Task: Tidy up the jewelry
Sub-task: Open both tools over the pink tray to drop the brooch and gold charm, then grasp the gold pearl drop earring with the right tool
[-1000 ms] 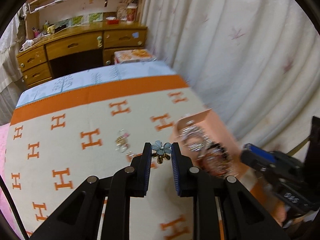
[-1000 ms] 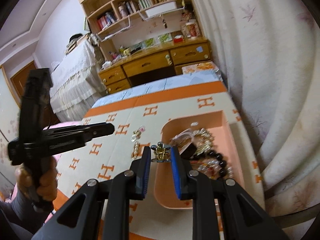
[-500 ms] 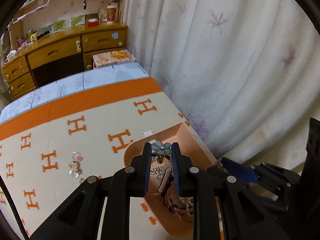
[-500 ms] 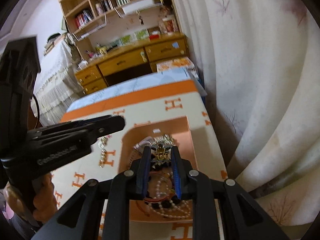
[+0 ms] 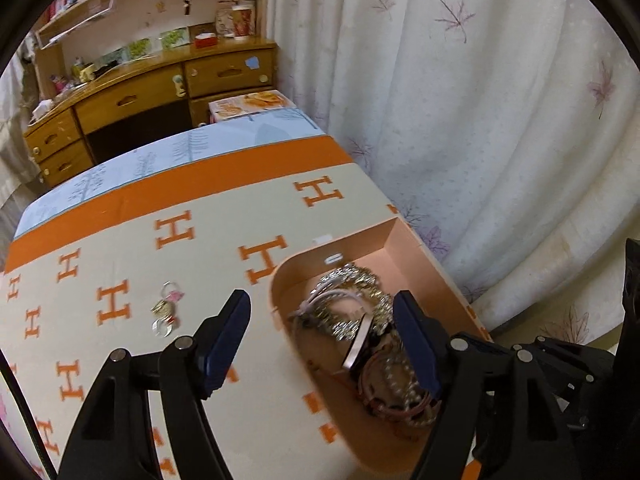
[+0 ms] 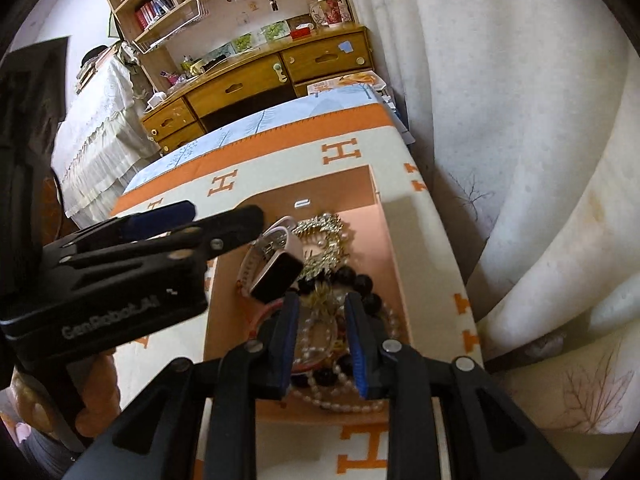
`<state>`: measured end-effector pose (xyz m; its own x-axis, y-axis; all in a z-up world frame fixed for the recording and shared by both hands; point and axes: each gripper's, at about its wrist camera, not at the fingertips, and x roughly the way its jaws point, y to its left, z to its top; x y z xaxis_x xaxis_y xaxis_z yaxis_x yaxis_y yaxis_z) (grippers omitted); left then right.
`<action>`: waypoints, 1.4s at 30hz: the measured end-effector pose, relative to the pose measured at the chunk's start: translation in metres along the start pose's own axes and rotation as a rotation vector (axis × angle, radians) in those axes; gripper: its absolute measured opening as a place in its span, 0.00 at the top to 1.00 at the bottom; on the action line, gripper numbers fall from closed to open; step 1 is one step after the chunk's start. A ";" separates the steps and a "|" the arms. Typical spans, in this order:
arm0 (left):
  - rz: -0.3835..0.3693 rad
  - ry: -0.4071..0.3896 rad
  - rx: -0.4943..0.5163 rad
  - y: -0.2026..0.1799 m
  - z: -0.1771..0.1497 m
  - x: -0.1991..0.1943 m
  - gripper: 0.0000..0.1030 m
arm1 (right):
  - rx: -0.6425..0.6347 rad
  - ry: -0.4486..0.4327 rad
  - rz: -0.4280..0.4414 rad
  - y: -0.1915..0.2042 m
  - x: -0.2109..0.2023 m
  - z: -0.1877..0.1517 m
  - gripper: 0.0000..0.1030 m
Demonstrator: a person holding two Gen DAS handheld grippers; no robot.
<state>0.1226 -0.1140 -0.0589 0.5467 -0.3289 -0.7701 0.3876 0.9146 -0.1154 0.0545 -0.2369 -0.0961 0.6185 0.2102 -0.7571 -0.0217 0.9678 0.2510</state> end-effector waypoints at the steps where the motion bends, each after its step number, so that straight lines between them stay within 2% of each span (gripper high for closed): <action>1: 0.001 -0.002 -0.004 0.003 -0.002 -0.004 0.30 | 0.001 -0.002 0.006 0.001 -0.002 -0.002 0.77; 13: 0.043 -0.037 -0.089 0.038 -0.034 -0.055 0.29 | -0.018 -0.041 0.050 0.023 -0.023 -0.009 0.77; 21: 0.065 -0.061 -0.126 0.058 -0.049 -0.077 0.29 | -0.071 -0.060 0.078 0.053 -0.031 -0.008 0.77; 35: 0.085 -0.079 -0.180 0.092 -0.059 -0.087 0.29 | -0.178 -0.056 0.116 0.101 -0.025 0.002 0.77; 42: 0.092 -0.065 -0.228 0.129 -0.052 -0.091 0.29 | -0.230 -0.017 0.128 0.122 -0.012 0.023 0.77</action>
<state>0.0843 0.0460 -0.0366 0.6212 -0.2491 -0.7430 0.1607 0.9685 -0.1904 0.0620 -0.1245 -0.0424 0.6126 0.3328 -0.7170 -0.2779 0.9398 0.1987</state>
